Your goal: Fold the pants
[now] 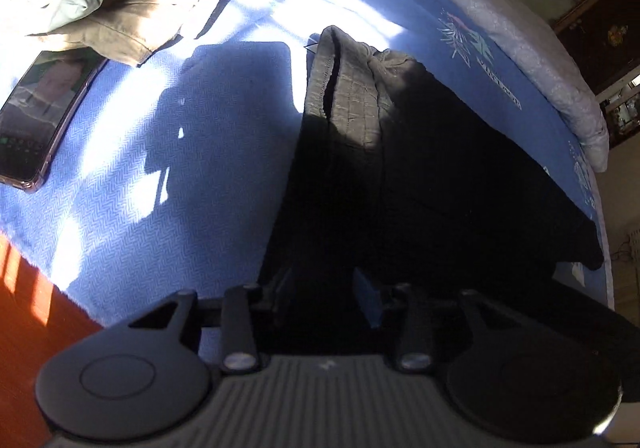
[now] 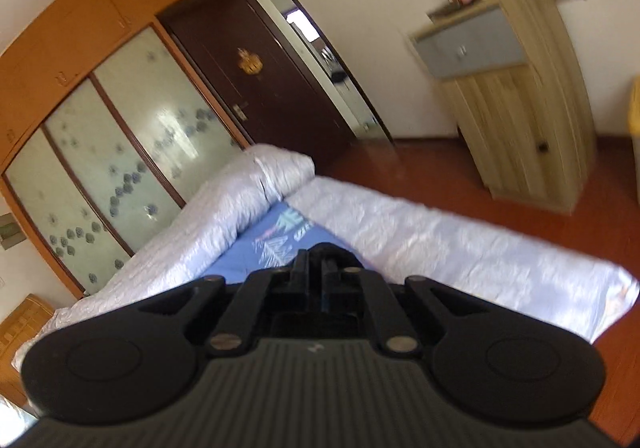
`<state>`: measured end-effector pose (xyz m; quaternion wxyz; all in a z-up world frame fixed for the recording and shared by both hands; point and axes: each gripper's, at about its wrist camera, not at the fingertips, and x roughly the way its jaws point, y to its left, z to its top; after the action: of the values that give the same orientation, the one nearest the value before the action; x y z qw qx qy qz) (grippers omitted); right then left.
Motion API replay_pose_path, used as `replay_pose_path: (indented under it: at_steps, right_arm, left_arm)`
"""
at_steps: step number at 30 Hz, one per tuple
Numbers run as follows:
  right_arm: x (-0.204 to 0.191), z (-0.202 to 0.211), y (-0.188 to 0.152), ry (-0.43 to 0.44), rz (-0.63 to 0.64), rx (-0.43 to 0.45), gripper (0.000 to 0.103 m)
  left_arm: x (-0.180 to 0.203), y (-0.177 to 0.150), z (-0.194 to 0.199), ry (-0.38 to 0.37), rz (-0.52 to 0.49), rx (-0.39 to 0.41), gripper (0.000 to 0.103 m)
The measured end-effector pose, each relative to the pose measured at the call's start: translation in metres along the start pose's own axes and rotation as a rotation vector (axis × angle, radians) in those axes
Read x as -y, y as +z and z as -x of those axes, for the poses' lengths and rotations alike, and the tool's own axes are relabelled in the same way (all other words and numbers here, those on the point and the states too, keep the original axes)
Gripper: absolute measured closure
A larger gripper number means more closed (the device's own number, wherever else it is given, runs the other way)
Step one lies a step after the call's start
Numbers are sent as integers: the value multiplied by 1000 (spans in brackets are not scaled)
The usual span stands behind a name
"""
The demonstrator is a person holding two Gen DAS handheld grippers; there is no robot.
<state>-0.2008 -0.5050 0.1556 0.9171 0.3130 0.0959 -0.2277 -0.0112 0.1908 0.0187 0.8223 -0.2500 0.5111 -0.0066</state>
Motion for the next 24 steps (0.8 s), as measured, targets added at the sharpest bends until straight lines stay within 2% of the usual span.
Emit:
replay_pose_path:
  at_steps: [3, 6, 9, 12, 13, 14, 16, 17, 18, 19, 20, 21, 22, 23, 24]
  right_arm:
    - [53, -10, -18, -118, -81, -62, 96]
    - [122, -29, -62, -299, -297, -225, 95]
    - [149, -17, -100, -289, -416, -203, 93]
    - [158, -13, -109, -267, -455, -203, 92]
    - [159, -12, -107, -255, -464, -202, 92]
    - [158, -12, -103, -242, -470, -200, 90]
    - [155, -12, -95, -206, -482, -190, 89]
    - [151, -12, -89, -186, -475, -183, 89]
    - [143, -15, -82, -176, -443, -181, 90]
    - [132, -17, -74, -170, -397, -181, 94]
    - [123, -21, -69, -161, -357, -185, 94]
    - [114, -26, -62, -146, -328, -188, 94]
    - [104, -32, -55, -127, -309, -188, 95]
    - [93, -37, -46, -104, -294, -182, 95]
    - [82, -43, -36, -72, -281, -171, 95]
  left_arm:
    - [-3, 0, -3, 21, -5, -17, 66]
    - [-5, 2, -6, 25, -7, -28, 65]
    - [0, 1, -3, 58, -37, -24, 52]
    - [2, 1, -8, 71, -54, -45, 46]
    - [2, 0, -10, 64, -52, -51, 39]
    - [4, -2, -11, 50, -55, -50, 26]
    - [7, -5, -15, 10, -67, -52, 11]
    - [11, -7, -17, 7, -74, -48, 13]
    - [16, -12, -19, 35, -99, -26, 16]
    - [23, -16, -20, 72, -145, -7, 31]
    - [30, -20, -19, 106, -197, 9, 43]
    - [33, -21, -17, 96, -215, 15, 54]
    - [35, -19, -13, 71, -205, 13, 72]
    - [35, -15, -8, 65, -191, 21, 83]
    - [38, -10, -1, 70, -187, 32, 83]
